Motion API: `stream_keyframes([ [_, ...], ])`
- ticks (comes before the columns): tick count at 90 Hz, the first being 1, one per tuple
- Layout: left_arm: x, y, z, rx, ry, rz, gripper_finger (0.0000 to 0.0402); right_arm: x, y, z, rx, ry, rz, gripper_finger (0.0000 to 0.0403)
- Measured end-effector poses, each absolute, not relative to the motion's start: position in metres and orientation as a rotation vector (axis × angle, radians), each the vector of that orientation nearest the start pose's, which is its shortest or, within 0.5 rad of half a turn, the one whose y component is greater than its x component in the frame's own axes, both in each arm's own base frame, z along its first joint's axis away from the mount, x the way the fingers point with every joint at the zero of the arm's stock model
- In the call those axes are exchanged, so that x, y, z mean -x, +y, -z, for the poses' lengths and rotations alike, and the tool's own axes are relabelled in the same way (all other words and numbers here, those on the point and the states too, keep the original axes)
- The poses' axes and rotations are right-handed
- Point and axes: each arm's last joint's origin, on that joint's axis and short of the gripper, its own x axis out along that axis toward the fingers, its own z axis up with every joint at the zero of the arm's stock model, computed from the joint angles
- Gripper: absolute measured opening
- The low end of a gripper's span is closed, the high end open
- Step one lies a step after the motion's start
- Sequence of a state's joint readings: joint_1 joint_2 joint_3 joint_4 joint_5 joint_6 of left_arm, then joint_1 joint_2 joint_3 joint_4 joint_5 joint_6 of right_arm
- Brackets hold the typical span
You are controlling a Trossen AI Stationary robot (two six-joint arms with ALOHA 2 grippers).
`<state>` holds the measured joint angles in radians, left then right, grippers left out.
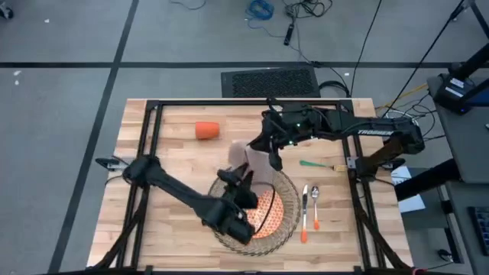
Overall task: Set table place
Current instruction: Fold the white napkin
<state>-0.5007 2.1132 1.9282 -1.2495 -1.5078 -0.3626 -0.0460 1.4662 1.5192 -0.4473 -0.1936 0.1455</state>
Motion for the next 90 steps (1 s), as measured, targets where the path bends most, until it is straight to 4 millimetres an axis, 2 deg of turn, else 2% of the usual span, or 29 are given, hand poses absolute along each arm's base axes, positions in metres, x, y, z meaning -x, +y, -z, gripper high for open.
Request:
stream_keyframes([
  [21,-0.383,-0.184,-0.257,-0.917,0.525,-0.964,0.0203,-0.323,-0.008,-0.411,-0.210,0.349,-0.165,0.0000],
  [47,-0.382,-0.186,-0.258,-0.860,0.488,-0.972,0.0203,-0.322,-0.004,-0.427,-0.226,0.290,-0.182,0.0000],
  [57,-0.385,-0.178,-0.256,-0.861,0.517,-0.979,0.0203,-0.326,0.007,-0.423,-0.229,0.304,-0.205,0.0000],
  [69,-0.387,-0.166,-0.257,-0.906,0.561,-0.993,0.0203,-0.331,0.021,-0.410,-0.222,0.395,-0.221,0.0000],
  [90,-0.368,-0.148,-0.277,-0.879,0.554,-1.018,0.0191,-0.322,0.040,-0.394,-0.180,0.574,-0.187,0.0000],
])
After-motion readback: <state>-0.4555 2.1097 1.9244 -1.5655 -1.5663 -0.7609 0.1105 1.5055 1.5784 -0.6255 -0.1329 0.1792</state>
